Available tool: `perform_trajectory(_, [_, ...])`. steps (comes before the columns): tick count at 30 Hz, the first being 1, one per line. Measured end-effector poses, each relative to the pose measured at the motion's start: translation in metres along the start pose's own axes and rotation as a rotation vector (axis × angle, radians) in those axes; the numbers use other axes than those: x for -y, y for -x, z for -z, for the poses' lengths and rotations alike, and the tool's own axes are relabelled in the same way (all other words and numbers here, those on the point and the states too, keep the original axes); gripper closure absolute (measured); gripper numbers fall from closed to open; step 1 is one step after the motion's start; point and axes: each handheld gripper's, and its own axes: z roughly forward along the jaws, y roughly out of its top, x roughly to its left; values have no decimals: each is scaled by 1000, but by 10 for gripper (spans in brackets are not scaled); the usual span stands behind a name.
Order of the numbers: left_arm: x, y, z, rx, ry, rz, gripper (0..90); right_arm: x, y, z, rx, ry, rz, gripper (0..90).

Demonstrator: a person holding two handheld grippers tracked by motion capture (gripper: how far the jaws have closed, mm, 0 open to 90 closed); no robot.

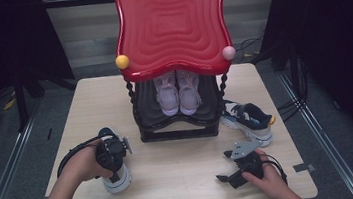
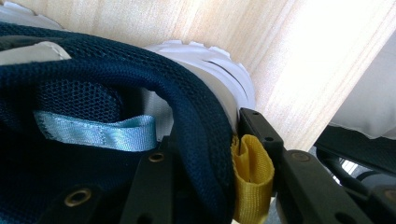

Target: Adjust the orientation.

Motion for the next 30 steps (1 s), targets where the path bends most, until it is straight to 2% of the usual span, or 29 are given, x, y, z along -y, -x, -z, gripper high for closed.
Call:
perform_trajectory(4, [0, -1, 0, 1, -5, -8, 687, 0, 0, 0, 0, 0, 0, 113])
perform_trajectory(8, [-1, 1, 0, 8, -6, 8, 694, 0, 0, 0, 0, 0, 0, 113])
perform_trajectory(9, [-1, 0, 0, 4, -13, -10, 695, 0, 0, 0, 0, 0, 0, 112])
perform_trajectory(19, [-2, 2, 1, -4, -5, -17, 701, 0, 0, 0, 0, 0, 0, 112])
perform_trajectory(21, [-2, 2, 3, -5, -6, -26, 700, 0, 0, 0, 0, 0, 0, 113])
perform_trajectory(24, [-2, 2, 7, -2, -6, -18, 700, 0, 0, 0, 0, 0, 0, 113])
perform_trajectory(25, [-1, 3, 7, -2, 9, -4, 700, 0, 0, 0, 0, 0, 0, 113])
perform_trajectory(26, [-1, 1, 9, -12, -2, -31, 700, 0, 0, 0, 0, 0, 0, 113])
perform_trajectory(30, [0, 3, 17, -6, -5, -12, 700, 0, 0, 0, 1, 3, 3, 112])
